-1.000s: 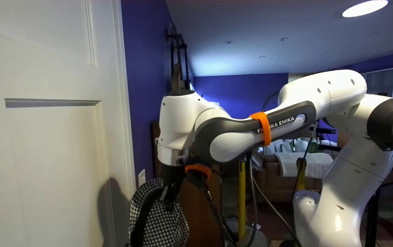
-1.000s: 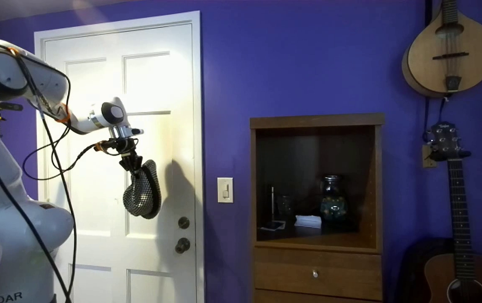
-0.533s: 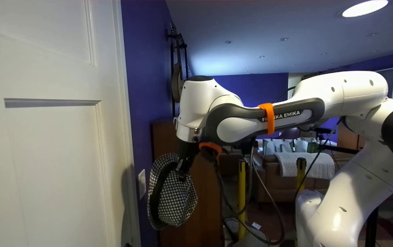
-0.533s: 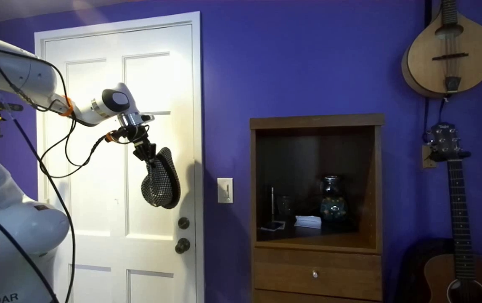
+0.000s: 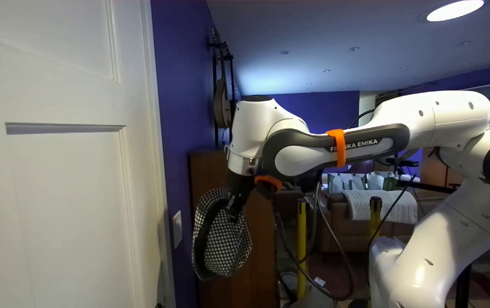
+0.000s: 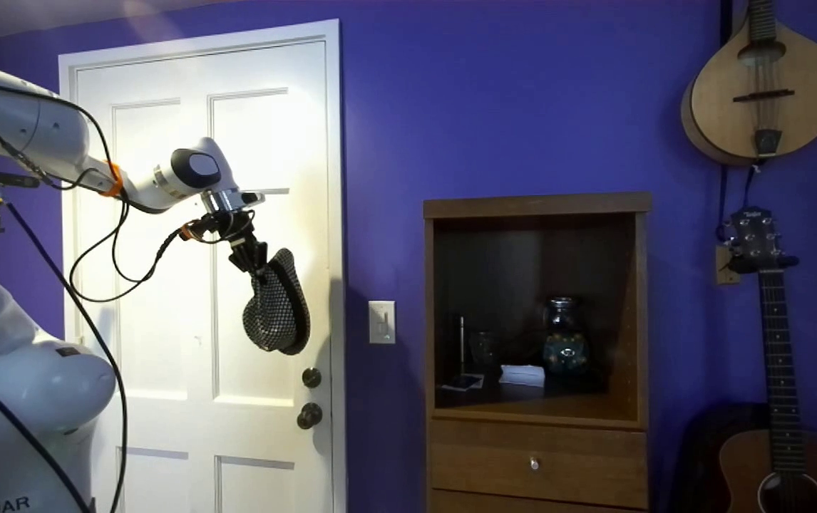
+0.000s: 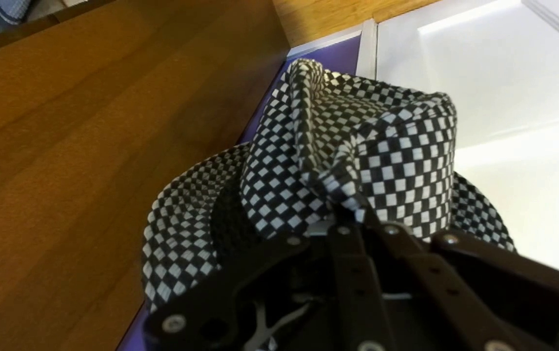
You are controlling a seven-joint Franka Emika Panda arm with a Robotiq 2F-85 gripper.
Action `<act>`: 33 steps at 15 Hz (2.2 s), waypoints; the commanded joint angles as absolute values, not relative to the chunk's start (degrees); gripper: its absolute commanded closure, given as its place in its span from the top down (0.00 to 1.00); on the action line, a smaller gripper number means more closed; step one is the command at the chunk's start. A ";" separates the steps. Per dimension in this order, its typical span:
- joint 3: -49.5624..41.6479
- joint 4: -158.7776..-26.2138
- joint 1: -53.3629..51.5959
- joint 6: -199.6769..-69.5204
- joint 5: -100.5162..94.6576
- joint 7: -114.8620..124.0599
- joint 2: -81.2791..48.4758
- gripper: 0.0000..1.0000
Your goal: Pick up the hat from the door and put it on top of the brown chest of drawers
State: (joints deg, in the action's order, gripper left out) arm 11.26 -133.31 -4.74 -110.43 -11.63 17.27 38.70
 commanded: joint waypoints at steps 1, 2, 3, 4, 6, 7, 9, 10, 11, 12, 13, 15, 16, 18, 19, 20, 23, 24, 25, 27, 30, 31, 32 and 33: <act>11.77 -133.17 -4.05 -110.38 -11.21 16.92 38.73 0.01; 11.46 -132.62 -3.45 -110.47 -11.37 17.38 38.40 0.01; 10.89 -132.05 -2.47 -110.58 -11.95 17.70 38.12 0.01; 10.38 -131.47 -0.79 -111.02 -13.19 18.55 37.90 0.01; 8.94 -130.19 2.31 -111.96 -14.27 19.63 37.81 0.01; 7.70 -129.21 3.86 -113.03 -14.49 19.75 37.74 0.01; 5.61 -127.61 6.85 -116.31 -14.51 20.60 37.41 0.01; 4.52 -126.92 7.99 -118.66 -14.06 20.73 37.17 0.01; 3.53 -126.64 9.06 -121.66 -13.72 20.89 36.88 0.01; 2.99 -125.94 10.27 -124.37 -13.88 21.32 36.57 0.01; 2.41 -125.68 11.19 -127.19 -13.45 21.98 36.27 0.01; 2.09 -125.63 13.29 -133.52 -14.26 23.12 35.66 0.01; 2.16 -126.85 12.23 -129.12 -12.84 20.62 37.10 0.04; 2.00 -126.69 13.40 -132.33 -12.88 20.87 36.44 0.04; 2.01 -126.68 13.47 -132.67 -12.87 21.01 36.26 0.04; 2.04 -126.68 13.47 -132.72 -12.87 21.12 36.18 0.04; 1.04 -125.40 14.01 -136.43 -10.79 24.30 34.98 0.01; 0.61 -124.79 14.33 -137.69 -9.55 26.00 34.60 0.01; 0.14 -124.45 14.52 -139.17 -8.51 26.90 34.30 0.01; -1.21 -123.29 14.87 -142.51 -5.88 28.11 33.06 0.01; -3.29 -121.91 14.82 -147.16 -0.48 29.12 31.28 0.01; -3.70 -121.10 15.16 -147.88 1.15 29.80 30.76 0.01; -4.44 -120.38 15.03 -148.43 3.19 30.08 30.24 0.01; -5.05 -119.78 15.19 -149.49 4.83 30.54 29.71 0.01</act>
State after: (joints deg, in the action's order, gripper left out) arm -3.93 -123.03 14.72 -147.07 -0.08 28.42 32.02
